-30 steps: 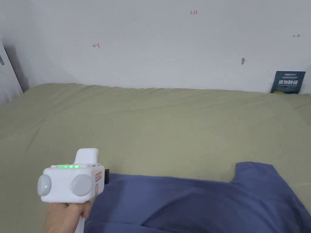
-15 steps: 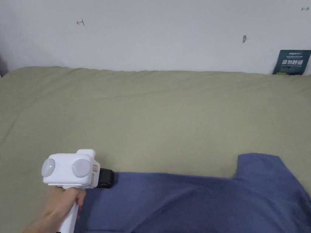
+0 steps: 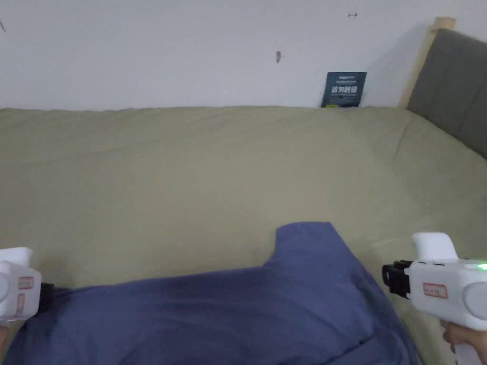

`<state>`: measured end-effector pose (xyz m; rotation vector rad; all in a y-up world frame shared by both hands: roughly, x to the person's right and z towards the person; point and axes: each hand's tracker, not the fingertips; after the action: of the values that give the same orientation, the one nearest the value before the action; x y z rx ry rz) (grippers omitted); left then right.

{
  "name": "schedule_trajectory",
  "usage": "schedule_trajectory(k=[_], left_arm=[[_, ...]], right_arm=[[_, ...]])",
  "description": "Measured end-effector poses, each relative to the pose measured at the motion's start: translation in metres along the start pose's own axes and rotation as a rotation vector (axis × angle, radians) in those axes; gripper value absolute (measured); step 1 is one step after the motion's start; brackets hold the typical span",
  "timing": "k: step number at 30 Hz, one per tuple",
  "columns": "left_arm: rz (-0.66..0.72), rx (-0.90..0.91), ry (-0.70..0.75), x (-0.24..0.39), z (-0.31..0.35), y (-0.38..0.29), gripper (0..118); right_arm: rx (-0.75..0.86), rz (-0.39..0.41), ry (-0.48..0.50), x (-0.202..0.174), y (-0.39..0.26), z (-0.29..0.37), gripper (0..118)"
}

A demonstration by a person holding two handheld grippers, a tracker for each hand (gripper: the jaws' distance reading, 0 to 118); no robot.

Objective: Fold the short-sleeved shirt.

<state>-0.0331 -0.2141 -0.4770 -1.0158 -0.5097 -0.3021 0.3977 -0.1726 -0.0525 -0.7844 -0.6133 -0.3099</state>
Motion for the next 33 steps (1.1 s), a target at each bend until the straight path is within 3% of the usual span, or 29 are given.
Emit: schedule_trajectory(k=[3, 4, 5, 6, 7, 12, 14, 15, 17, 18, 19, 20, 21, 22, 25, 30, 33], left_arm=[[-0.015, -0.001, 0.005, 0.000, 0.000, 0.001, 0], [-0.012, -0.002, 0.004, 0.000, -0.001, 0.002, 0], [-0.008, -0.003, 0.002, 0.000, 0.000, 0.002, 0], [-0.005, -0.004, 0.001, 0.000, 0.000, 0.001, 0], [0.000, -0.005, 0.000, -0.001, -0.002, 0.002, 0], [-0.002, -0.002, 0.003, -0.001, -0.005, 0.002, 0], [0.000, -0.003, 0.003, -0.001, -0.005, 0.002, 0], [0.000, -0.004, 0.003, -0.002, -0.006, 0.002, 0], [-0.001, -0.005, 0.001, -0.002, -0.007, 0.002, 0], [-0.002, -0.006, -0.001, -0.003, -0.006, 0.003, 0], [-0.001, -0.007, -0.004, -0.004, -0.006, 0.003, 0], [-0.002, -0.008, -0.007, -0.004, -0.005, 0.003, 0], [-0.003, -0.008, -0.011, -0.005, -0.003, 0.003, 0], [-0.006, -0.007, -0.015, -0.005, 0.000, 0.003, 0], [0.006, 0.025, -0.031, -0.010, 0.015, 0.000, 0], [0.023, 0.124, -0.045, -0.020, 0.061, -0.016, 0], [0.041, 0.180, -0.058, -0.027, 0.095, -0.034, 0]], right_arm=[[-0.050, -0.045, 0.012, 0.010, 0.018, -0.023, 1], [-0.077, -0.051, 0.017, 0.014, 0.023, -0.032, 11], [-0.123, -0.036, 0.010, 0.012, 0.028, -0.041, 45], [-0.181, -0.017, 0.012, 0.012, 0.031, -0.052, 104], [-0.252, 0.009, 0.028, 0.013, 0.032, -0.065, 118], [-0.338, 0.051, 0.011, -0.012, 0.002, -0.080, 118], [-0.342, 0.038, 0.009, 0.010, 0.018, -0.110, 115], [-0.350, 0.019, 0.009, 0.013, 0.016, -0.112, 101], [-0.330, 0.012, -0.036, 0.008, 0.015, -0.099, 86], [-0.318, 0.020, -0.002, 0.007, 0.016, -0.089, 55], [-0.312, 0.029, -0.003, 0.008, 0.018, -0.081, 9], [-0.280, 0.047, 0.013, 0.010, 0.020, -0.071, 3], [-0.279, 0.005, 0.080, 0.012, 0.024, -0.070, 3], [-0.269, -0.030, 0.080, 0.010, 0.026, -0.063, 3], [-0.210, 0.031, 0.071, 0.003, 0.029, -0.041, 3], [-0.077, 0.001, 0.089, 0.000, 0.022, 0.012, 3], [0.004, 0.023, 0.087, -0.007, 0.008, 0.049, 3]])
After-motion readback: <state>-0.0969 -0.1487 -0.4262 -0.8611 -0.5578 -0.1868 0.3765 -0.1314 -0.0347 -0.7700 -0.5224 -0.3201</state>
